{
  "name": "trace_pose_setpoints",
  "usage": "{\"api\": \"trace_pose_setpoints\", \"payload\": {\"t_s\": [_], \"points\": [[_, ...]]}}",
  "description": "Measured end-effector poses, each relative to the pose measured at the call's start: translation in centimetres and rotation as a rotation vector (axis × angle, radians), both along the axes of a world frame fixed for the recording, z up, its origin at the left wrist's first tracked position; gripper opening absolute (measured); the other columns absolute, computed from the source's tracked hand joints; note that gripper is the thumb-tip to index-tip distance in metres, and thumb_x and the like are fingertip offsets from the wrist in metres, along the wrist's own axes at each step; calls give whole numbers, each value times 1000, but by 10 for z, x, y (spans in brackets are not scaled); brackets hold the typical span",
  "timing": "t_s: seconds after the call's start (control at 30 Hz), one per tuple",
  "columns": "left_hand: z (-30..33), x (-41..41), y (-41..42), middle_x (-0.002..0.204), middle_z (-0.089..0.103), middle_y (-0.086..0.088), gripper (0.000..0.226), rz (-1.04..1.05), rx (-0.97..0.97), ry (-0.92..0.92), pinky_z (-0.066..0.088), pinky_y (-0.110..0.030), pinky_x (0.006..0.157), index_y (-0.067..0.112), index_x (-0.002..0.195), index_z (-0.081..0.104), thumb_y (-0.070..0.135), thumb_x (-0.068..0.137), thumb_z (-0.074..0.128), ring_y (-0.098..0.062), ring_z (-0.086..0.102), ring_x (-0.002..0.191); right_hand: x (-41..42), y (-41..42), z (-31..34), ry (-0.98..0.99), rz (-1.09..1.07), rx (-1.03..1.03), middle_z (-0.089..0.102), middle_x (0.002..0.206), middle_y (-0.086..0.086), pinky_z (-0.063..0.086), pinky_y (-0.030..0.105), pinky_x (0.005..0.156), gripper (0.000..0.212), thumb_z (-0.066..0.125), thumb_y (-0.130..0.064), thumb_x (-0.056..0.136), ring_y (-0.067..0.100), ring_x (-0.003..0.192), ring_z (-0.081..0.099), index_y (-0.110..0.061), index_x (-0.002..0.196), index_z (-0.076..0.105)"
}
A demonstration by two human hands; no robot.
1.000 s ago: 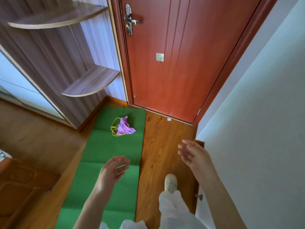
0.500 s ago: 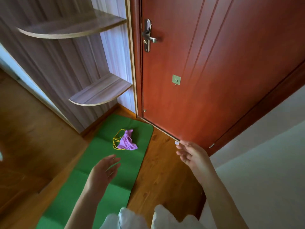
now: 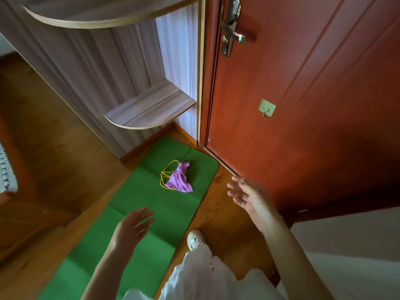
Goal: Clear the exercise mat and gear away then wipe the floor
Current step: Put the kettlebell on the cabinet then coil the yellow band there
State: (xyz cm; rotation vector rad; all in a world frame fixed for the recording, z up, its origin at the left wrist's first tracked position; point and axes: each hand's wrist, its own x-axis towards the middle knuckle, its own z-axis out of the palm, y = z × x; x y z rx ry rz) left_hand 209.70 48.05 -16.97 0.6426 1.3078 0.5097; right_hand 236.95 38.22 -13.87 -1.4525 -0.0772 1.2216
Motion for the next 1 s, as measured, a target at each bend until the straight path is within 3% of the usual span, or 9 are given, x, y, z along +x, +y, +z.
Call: {"api": "trace_pose_setpoints", "payload": {"t_s": [0.23, 0.47, 0.8, 1.0], "points": [[-14, 51, 67, 73, 71, 5, 22, 85, 7, -22, 42, -23, 67, 15, 92, 59, 10, 96, 38, -14, 61, 77, 22, 82, -1, -145, 154, -30, 68, 79, 2, 46, 18, 59, 25, 41, -1, 96, 8, 61, 63, -14, 91, 62], [-17, 65, 117, 91, 64, -3, 20, 130, -3, -13, 41, -23, 67, 16, 92, 58, 13, 97, 39, -15, 57, 80, 34, 150, -2, -210, 318, -49, 67, 83, 3, 45, 20, 63, 24, 41, -2, 96, 13, 67, 61, -15, 92, 61], [-69, 90, 142, 75, 72, 4, 19, 246, -84, 6, 43, -24, 66, 13, 93, 60, 13, 96, 41, -15, 61, 74, 68, 225, -56, -162, 476, -172, 66, 84, 6, 44, 23, 62, 23, 39, -2, 96, 15, 69, 61, -12, 95, 60], [-129, 118, 142, 74, 72, 4, 21, 337, -136, 39, 42, -25, 66, 13, 90, 61, 9, 96, 41, -16, 61, 74, 89, 271, -109, -94, 427, -173, 65, 82, 6, 44, 22, 62, 25, 39, 0, 96, 15, 68, 60, -11, 93, 60]]}}
